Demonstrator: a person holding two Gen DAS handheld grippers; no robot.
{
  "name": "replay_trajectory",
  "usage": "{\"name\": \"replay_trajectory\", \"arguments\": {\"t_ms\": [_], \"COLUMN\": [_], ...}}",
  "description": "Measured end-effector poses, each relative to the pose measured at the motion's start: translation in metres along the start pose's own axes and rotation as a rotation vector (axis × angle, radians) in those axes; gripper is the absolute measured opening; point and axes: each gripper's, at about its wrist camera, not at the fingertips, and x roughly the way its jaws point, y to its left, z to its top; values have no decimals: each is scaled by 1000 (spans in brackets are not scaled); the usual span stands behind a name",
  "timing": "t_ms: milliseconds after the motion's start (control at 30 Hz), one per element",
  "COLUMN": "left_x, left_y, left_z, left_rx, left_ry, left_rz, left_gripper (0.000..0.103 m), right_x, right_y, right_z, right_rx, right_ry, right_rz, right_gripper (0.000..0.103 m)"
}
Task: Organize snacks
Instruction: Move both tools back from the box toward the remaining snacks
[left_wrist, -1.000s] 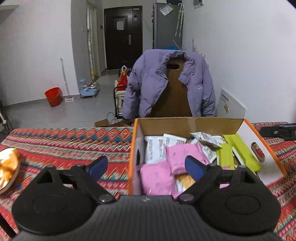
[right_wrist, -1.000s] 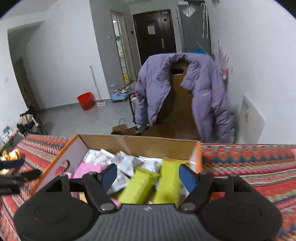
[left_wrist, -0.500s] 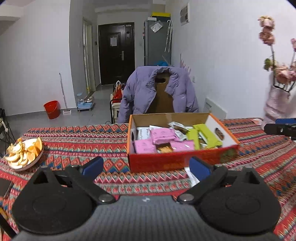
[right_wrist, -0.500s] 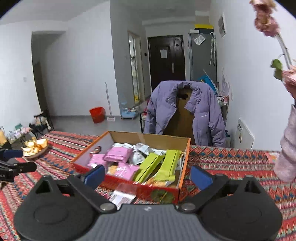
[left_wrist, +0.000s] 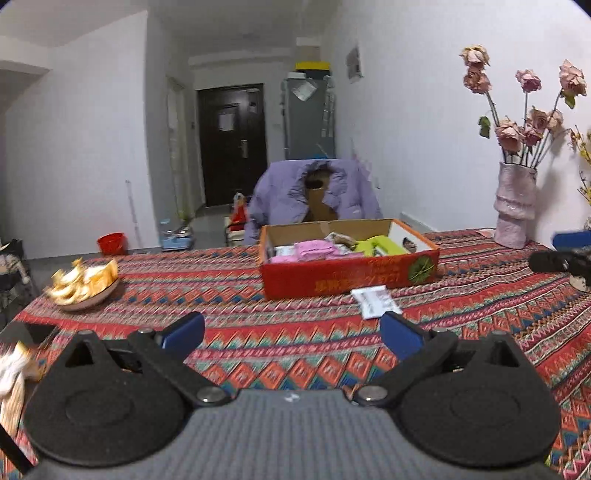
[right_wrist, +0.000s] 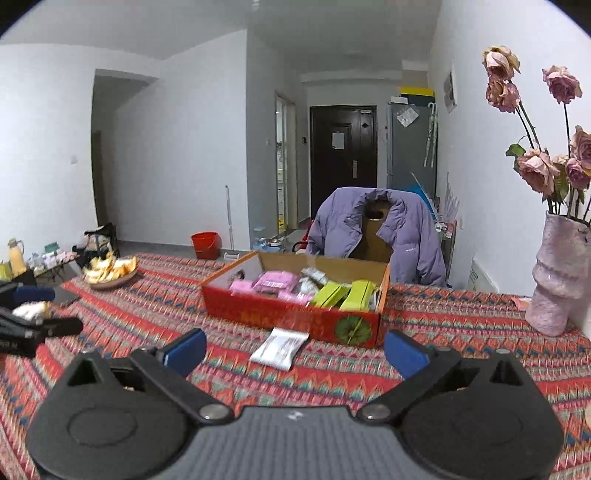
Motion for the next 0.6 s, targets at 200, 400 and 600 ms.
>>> {"name": "replay_trajectory", "arguments": {"t_ms": [200,400,600], "left_x": [-23,-21,-3], "left_y": [4,6,1], "left_z": [-35,-51,-50], "left_rx": [2,-19,-32], "left_ry": [29,64,100], "left_rz": [30,0,-27], "left_gripper": [103,103,103], "right_x": [-24,-34,-31], "right_y": [30,39,38], "right_z": [-46,-66,-72], "right_rx": [-5,9,19], "right_ry": [-24,17,52], "right_rz": [-100,-98,-100], "right_gripper": [103,103,103]}}
